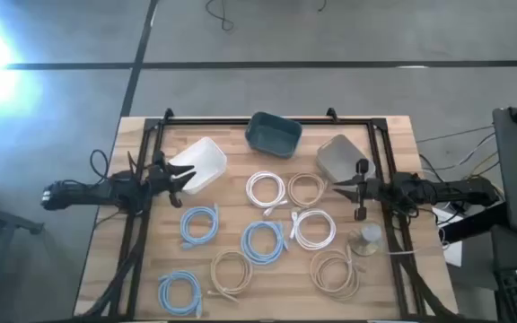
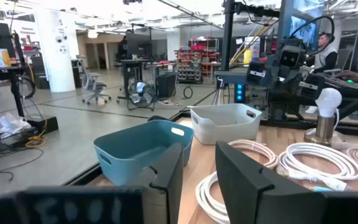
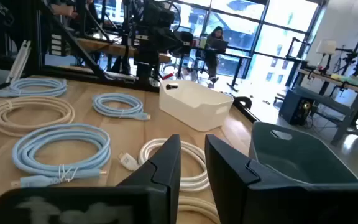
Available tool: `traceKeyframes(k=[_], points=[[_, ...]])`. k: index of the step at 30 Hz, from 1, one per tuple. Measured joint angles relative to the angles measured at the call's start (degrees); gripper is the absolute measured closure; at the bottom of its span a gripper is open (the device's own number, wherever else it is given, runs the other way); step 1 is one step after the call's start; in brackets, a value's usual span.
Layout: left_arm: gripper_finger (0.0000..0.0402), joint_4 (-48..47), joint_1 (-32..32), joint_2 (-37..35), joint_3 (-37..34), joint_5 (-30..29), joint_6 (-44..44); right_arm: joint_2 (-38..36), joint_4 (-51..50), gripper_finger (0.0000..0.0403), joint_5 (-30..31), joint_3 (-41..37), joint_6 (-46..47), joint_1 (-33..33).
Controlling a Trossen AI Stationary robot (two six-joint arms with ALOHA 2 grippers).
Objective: Pick & Place USB Port
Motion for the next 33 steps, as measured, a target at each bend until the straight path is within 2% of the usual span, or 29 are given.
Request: traceKeyframes(k=[16, 33], points=[[0.03, 0.0, 0.0, 0.0, 0.0, 0.0, 0.0, 0.0, 0.0, 0.0316, 0.0, 0.0, 0.0, 0.0], [0.03, 0.0, 0.0, 0.0, 0.0, 0.0, 0.0, 0.0, 0.0, 0.0333, 0.0, 0.0, 0.0, 0.0]])
